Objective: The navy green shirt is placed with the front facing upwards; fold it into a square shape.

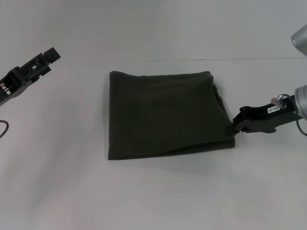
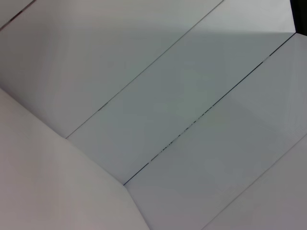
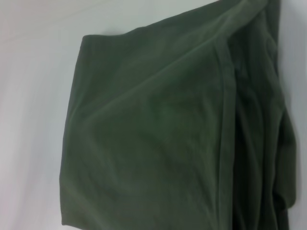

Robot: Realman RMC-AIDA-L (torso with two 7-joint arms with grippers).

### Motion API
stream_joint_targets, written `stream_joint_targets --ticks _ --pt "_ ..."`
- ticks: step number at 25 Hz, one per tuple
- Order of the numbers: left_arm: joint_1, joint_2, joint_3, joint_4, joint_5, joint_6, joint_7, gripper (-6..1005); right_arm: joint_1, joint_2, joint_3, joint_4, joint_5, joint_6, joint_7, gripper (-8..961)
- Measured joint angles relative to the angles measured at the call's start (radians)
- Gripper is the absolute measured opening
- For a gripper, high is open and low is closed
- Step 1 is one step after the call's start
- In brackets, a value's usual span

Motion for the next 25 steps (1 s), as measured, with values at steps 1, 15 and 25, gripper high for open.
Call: stream_joint_targets --ticks 1,15,25 --pt "0.000 0.000 0.000 0.000 0.000 -0.001 0.000 946 -0.004 -0.001 0.000 -0.007 0.000 -0.005 0.005 19" --pt "-0.013 0.000 -0.003 -0.001 -0.001 -0.008 0.000 945 -0.022 0.006 -0.010 0.005 -0.006 0.024 0.023 17" --pt "-0.012 0.000 -0.006 -0.013 -0.002 -0.009 0.002 946 -0.004 0.005 -0.011 0.065 -0.034 0.098 0.025 103"
